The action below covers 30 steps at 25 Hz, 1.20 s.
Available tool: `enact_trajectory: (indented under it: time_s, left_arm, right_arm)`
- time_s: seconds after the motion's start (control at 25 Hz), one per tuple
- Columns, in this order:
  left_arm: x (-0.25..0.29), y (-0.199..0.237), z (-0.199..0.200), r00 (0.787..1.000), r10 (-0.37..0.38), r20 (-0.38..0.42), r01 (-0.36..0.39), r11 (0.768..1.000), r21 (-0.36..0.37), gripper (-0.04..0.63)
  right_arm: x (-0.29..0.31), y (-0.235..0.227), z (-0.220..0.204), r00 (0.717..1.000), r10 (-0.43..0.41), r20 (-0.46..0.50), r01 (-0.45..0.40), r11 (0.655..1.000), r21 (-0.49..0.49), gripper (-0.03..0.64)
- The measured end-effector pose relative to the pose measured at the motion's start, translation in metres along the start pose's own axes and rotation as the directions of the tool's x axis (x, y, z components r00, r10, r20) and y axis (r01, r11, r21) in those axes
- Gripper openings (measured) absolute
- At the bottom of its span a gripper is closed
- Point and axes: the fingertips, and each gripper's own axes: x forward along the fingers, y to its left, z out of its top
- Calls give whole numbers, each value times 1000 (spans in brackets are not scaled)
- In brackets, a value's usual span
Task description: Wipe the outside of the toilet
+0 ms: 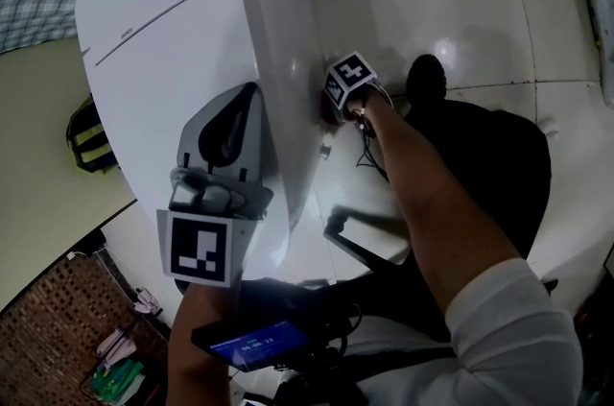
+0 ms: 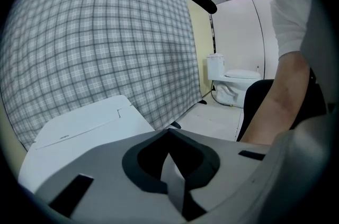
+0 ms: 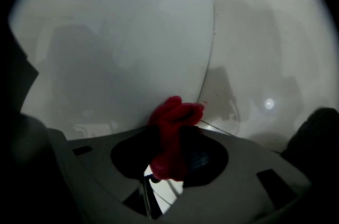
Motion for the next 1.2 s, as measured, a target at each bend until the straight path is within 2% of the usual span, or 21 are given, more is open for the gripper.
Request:
enact_trajectory:
  time_s: [0.36,0.72,0.88,1.04,1.2]
  left_arm:
    - [-6,7,2,999,-12,46,13,1000,-26,-9]
    - [-2,0,2,999,-12,46,13,1000,-20,-9]
    - [-4,4,2,999,3,47,-2,1000,-28,-11]
    - [-4,-5,4,997,-20,73,23,999,-37,-11]
    - [-9,-11,3,995,-49,82,53,997,-49,-11]
  right_arm:
    - [24,15,-35,1000,22,-11,-22,1000,-15,139]
    - [39,36,-82,998,53,19,-53,998,39,139]
    - [39,44,-87,999,37,36,-38,998,42,139]
    - [36,40,-90,996,4,84,-8,999,54,138]
    - [36,40,-90,992,4,129,-13,997,70,140]
